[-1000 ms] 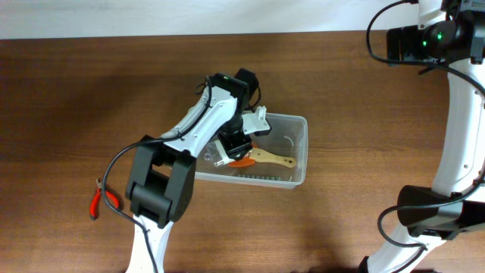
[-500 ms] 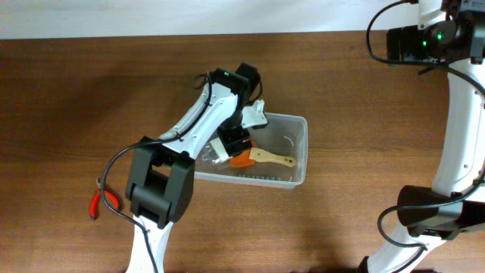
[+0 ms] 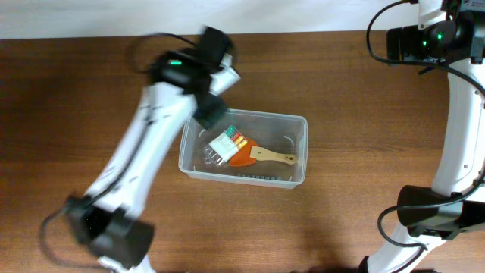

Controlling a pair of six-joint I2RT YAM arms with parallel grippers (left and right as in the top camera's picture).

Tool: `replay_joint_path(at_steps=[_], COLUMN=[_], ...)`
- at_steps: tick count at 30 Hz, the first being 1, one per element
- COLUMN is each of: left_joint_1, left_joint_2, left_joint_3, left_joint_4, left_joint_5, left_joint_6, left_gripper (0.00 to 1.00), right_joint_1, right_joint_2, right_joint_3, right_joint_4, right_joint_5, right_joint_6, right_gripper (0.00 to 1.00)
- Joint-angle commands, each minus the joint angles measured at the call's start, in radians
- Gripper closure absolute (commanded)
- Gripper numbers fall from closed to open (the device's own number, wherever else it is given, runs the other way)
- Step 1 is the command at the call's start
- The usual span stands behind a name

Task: Pack container
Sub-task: 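Lower the marker pack into the container and open the left gripper, then move the left gripper to the red-handled pliers at lower left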

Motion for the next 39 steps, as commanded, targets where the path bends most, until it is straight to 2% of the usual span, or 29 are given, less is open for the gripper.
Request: replay_joint_path(at_steps=[1,3,6,9,12,15,19,22,26,31,39], left_joint_1=[0.168,0.266,0.41,0.517,0.577,0.623,0.689,0.739,0.828,0.921,0.936], left_joint_2=[-0.161,-0.208,-0.247,-0.267,-0.303,-0.345,-0.372,-0.371,-0.371,-0.37,-0.302], left_joint_3=[0.027,0.027,0.027,0.008,-0.068,-0.193,-0.407,-0.565,-0.709,-0.797,-0.884], left_joint_4=[-0.05,-0.106,-0.207,-0.286,-0.29,-0.229,-0.094,-0.005,0.103,0.185,0.245], left_joint_5=[-0.066,-0.042,-0.043,-0.053,-0.103,-0.128,-0.034,-0.031,-0.012,0.098,0.116], left_joint_6=[-0.268,-0.337,-0.531,-0.65,-0.678,-0.676,-0.549,-0.49,-0.468,-0.302,-0.224], left_gripper=[0.01,0.01,0.01,0.01,0.01,0.01,0.01,0.01,0.01,0.01,0.01], right_joint_1=[-0.006,-0.006,-0.006,-0.006,-0.006,-0.006,-0.006,-0.006,-0.006,-0.006,-0.006], right_joint_2=[0.004,0.005,0.005,0.004,0.005,0.005,0.005,0.005,0.005,0.005,0.005], right_joint_3=[0.0,0.0,0.0,0.0,0.0,0.0,0.0,0.0,0.0,0.0,0.0], right_joint_4=[0.001,0.001,0.001,0.001,0.001,0.001,0.001,0.001,0.001,0.005,0.004], right_joint_5=[-0.006,-0.006,-0.007,-0.007,-0.007,-0.007,-0.007,-0.007,-0.007,-0.018,-0.021], right_joint_6=[0.005,0.005,0.004,0.005,0.005,0.005,0.005,0.005,0.005,0.004,0.004], right_gripper=[0.01,0.01,0.01,0.01,0.01,0.01,0.01,0.01,0.01,0.01,0.01])
